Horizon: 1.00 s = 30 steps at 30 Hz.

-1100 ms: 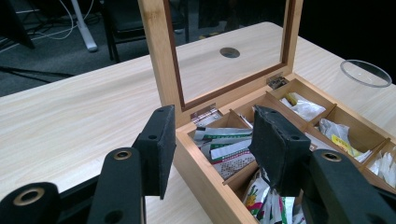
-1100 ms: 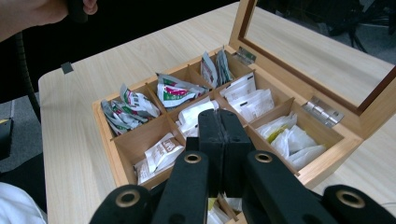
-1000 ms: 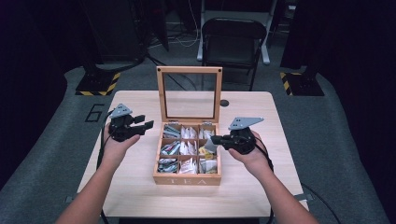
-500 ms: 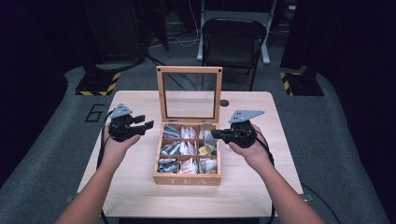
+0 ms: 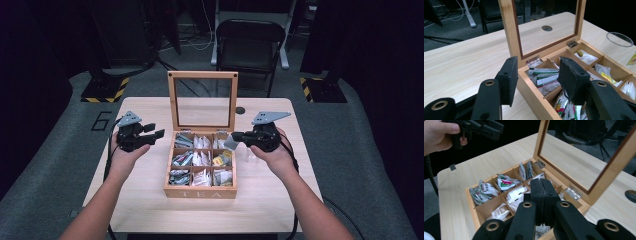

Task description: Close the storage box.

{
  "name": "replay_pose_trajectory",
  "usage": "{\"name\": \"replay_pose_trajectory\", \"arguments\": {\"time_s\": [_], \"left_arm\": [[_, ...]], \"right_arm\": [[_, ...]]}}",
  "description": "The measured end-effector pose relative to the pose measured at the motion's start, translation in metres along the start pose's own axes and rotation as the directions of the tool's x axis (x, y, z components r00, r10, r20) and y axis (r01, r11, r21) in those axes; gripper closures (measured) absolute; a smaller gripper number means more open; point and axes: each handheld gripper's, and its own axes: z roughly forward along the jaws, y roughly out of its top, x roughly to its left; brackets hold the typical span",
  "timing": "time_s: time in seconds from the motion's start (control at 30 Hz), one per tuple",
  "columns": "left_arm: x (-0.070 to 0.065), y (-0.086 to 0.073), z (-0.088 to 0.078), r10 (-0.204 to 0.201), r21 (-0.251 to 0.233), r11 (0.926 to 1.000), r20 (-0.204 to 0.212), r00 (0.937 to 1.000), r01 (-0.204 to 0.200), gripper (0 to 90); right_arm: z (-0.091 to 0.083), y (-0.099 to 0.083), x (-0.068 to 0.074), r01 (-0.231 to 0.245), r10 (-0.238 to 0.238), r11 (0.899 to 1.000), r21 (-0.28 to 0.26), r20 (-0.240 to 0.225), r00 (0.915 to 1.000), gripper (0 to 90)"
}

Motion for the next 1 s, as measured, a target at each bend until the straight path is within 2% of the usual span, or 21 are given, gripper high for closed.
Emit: {"name": "replay_pose_trajectory", "arguments": {"time_s": [0.37,0.47,0.7,1.0], "left_arm": [[0.000,0.000,0.001,0.000,0.005,1.0000,0.004,1.0000,0.000,49.9],[0.000,0.000,0.001,0.000,0.003,1.0000,0.002,1.0000,0.000,49.9],[0.001,0.000,0.000,-0.004,0.003,1.0000,0.001,1.0000,0.004,49.9],[0.002,0.000,-0.001,-0.005,0.003,1.0000,0.000,1.0000,0.005,49.9]], "right_arm": [[-0.010,0.003,-0.018,-0.009,0.009,1.000,-0.001,0.053,0.9985,89.8],[-0.012,0.002,-0.024,-0.024,0.024,1.000,-0.003,0.066,0.9975,89.8],[-0.017,0.000,-0.035,-0.053,0.053,0.999,-0.003,0.100,0.9936,89.8],[-0.029,-0.004,-0.047,-0.066,0.067,0.998,-0.010,0.142,0.9876,89.8]]}}
